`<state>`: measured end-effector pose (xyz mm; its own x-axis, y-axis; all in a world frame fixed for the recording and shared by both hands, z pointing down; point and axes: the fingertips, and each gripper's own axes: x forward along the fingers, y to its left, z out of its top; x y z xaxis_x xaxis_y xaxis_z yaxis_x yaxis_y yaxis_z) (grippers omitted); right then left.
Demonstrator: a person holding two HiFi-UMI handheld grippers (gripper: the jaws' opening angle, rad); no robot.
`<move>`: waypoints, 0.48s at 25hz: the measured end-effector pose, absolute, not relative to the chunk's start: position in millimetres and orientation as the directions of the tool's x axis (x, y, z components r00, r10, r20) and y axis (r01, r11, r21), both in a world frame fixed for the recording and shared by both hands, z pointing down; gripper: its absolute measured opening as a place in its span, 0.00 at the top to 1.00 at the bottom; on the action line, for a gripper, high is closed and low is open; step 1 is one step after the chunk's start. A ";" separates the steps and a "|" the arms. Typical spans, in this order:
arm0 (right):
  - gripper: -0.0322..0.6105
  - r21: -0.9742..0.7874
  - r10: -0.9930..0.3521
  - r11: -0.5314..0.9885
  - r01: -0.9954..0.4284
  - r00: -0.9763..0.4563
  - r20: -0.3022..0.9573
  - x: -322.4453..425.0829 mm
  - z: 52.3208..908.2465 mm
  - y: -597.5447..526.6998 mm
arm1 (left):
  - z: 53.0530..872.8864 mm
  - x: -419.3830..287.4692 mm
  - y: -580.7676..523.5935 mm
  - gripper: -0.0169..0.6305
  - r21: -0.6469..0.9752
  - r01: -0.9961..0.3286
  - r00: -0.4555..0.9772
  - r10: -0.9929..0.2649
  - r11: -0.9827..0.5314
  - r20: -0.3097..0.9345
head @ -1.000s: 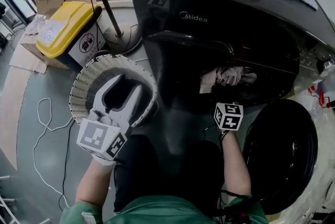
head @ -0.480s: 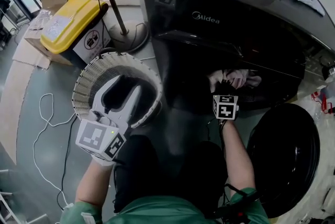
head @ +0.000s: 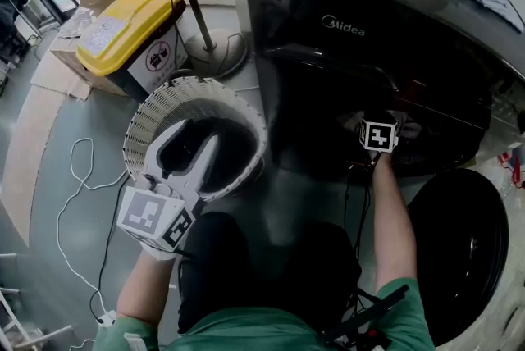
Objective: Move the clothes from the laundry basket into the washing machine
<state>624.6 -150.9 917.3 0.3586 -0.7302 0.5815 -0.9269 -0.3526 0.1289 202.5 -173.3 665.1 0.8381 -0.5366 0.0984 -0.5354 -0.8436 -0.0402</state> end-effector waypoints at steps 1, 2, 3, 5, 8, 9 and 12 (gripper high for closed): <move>0.90 0.100 -0.739 -0.368 -0.925 0.356 0.572 625.0 915.9 -148.1 | 664.9 200.6 -174.0 0.66 -0.040 -0.538 0.836 -0.539 -0.842 0.100; 0.89 0.074 -0.755 -0.379 -0.922 0.355 0.552 624.3 911.2 -145.0 | 664.0 199.4 -174.7 0.66 -0.040 -0.539 0.835 -0.541 -0.841 0.100; 0.83 0.053 -0.772 -0.387 -0.921 0.355 0.527 622.9 904.7 -141.8 | 662.7 198.9 -175.2 0.66 -0.040 -0.540 0.835 -0.541 -0.841 0.097; 0.75 0.025 -0.803 -0.392 -0.920 0.355 0.480 618.2 890.4 -135.1 | 660.2 201.1 -175.4 0.66 -0.038 -0.537 0.838 -0.538 -0.843 0.090; 0.72 -0.003 -0.841 -0.378 -0.926 0.342 0.418 608.3 871.8 -125.1 | 659.0 209.2 -173.5 0.66 -0.033 -0.521 0.849 -0.522 -0.853 0.083; 0.72 -0.005 -0.849 -0.375 -0.927 0.341 0.404 604.7 865.7 -120.8 | 658.8 211.8 -172.4 0.66 -0.030 -0.516 0.852 -0.517 -0.856 0.081; 0.72 0.004 -0.859 -0.378 -0.926 0.353 0.371 593.8 847.3 -105.5 | 658.0 217.5 -170.3 0.66 -0.021 -0.506 0.859 -0.506 -0.862 0.075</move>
<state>593.8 -105.5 847.3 0.3525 -0.8590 0.3713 -0.9258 -0.3780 0.0044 217.5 -170.3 658.0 0.8594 -0.5059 0.0746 -0.5058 -0.8624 -0.0213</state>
